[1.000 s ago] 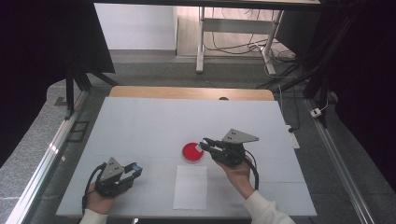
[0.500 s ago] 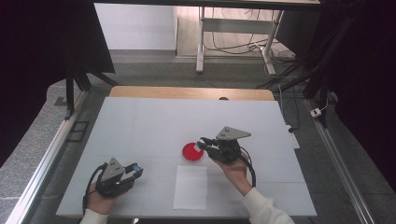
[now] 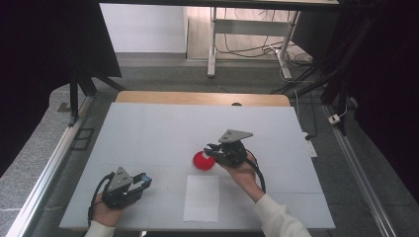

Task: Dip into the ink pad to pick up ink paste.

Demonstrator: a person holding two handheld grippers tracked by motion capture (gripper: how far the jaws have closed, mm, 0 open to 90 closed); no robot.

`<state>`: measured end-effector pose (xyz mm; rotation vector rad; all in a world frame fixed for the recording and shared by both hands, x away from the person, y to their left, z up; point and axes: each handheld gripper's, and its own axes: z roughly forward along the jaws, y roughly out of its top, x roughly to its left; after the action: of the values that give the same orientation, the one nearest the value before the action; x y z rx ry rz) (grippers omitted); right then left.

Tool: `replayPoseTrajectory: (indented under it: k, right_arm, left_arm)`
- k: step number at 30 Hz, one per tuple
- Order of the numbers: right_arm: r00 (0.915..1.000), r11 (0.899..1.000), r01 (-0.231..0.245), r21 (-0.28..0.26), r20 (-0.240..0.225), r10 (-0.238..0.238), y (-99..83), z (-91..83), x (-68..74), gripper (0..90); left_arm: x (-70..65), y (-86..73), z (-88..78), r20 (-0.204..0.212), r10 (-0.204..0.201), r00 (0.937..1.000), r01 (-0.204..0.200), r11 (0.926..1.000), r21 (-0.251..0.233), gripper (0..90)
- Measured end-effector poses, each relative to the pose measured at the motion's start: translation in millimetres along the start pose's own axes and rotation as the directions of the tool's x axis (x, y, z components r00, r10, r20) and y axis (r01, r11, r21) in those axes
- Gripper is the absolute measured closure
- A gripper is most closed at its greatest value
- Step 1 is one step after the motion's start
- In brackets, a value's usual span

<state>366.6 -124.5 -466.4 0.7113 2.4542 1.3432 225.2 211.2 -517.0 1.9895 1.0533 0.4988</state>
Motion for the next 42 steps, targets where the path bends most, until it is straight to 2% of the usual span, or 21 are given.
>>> replayPoseTrajectory:
  k: [8,20,42]
  right_arm:
    - [0.9996,0.998,0.026,0.053,0.011,-0.026,0.8,14.0,-2.0,75.8]
    - [0.9996,0.994,0.025,0.106,0.013,-0.026,-0.9,27.9,-6.9,75.8]
    - [0.9991,0.990,0.038,0.136,0.014,-0.040,-4.6,36.3,-6.1,75.8]
  left_arm:
    - [-0.7,0.0,0.3,0.002,0.000,1.0000,0.000,1.0000,0.002,64.8]
    - [-0.7,-0.1,0.4,0.005,0.001,1.0000,-0.001,1.0000,0.004,64.8]
    - [-0.6,-0.2,0.8,0.007,0.002,1.0000,-0.002,1.0000,0.006,64.8]
